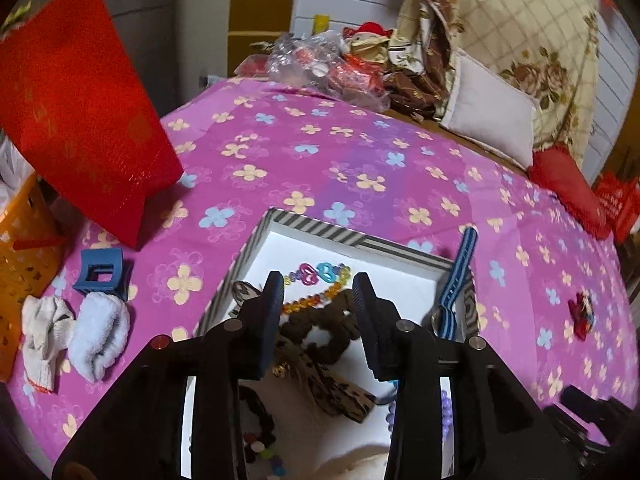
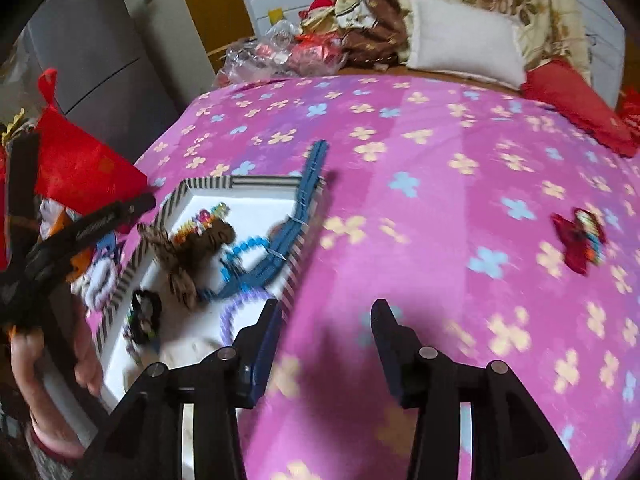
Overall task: Organize jewelry
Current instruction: 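Withdraw both tools from the tray toward the red bow clip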
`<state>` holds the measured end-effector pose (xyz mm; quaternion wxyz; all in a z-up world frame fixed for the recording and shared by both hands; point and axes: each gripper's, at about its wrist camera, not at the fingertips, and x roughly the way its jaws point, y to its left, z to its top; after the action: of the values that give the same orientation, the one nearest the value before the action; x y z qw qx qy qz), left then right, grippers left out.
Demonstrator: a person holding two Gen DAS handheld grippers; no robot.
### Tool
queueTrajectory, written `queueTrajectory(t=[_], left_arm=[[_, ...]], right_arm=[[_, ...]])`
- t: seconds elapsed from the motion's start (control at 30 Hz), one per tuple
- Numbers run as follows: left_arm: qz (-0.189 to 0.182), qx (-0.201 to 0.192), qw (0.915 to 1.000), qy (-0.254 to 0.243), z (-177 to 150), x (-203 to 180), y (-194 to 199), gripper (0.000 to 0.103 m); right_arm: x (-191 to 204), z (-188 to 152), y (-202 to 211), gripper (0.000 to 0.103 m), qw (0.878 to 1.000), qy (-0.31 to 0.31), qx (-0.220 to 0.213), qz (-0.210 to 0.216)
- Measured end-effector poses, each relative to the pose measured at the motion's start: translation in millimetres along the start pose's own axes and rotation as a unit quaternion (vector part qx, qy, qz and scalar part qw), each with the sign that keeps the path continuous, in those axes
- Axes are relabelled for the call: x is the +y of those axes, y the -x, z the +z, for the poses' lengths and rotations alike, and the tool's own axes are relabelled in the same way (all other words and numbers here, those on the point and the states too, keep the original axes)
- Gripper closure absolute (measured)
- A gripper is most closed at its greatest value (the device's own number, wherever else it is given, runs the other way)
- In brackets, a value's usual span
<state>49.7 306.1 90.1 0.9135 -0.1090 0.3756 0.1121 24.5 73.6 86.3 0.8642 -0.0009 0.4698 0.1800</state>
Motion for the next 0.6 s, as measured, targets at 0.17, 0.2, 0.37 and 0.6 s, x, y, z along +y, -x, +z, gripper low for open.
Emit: queueTrajectory(t=[0.17,0.2,0.37,0.6], left_arm=[[-0.007,-0.014,0.9993,-0.034,-13.6,-24.3,15.7,0.068],[-0.01,-0.019,0.9989,-0.041,-17.0,-30.3,21.0,0.068],[-0.023,-0.045,0.9966,-0.065,-33.0,-56.6,51.3,0.068],[-0.055,-0.056,0.9946,-0.067,-68.1,-102.1,97.6,0.046]], right_arm=[[-29.0,-43.6,31.5,0.058,0.999,0.018,-0.012,-0.047],[-37.3,-52.2,37.6,0.058,0.998,0.018,-0.012,-0.056],[-79.0,-87.6,63.7,0.058,0.997,-0.01,-0.015,-0.071],[-130.8,-130.1,105.9,0.058,0.993,-0.045,-0.039,-0.098]])
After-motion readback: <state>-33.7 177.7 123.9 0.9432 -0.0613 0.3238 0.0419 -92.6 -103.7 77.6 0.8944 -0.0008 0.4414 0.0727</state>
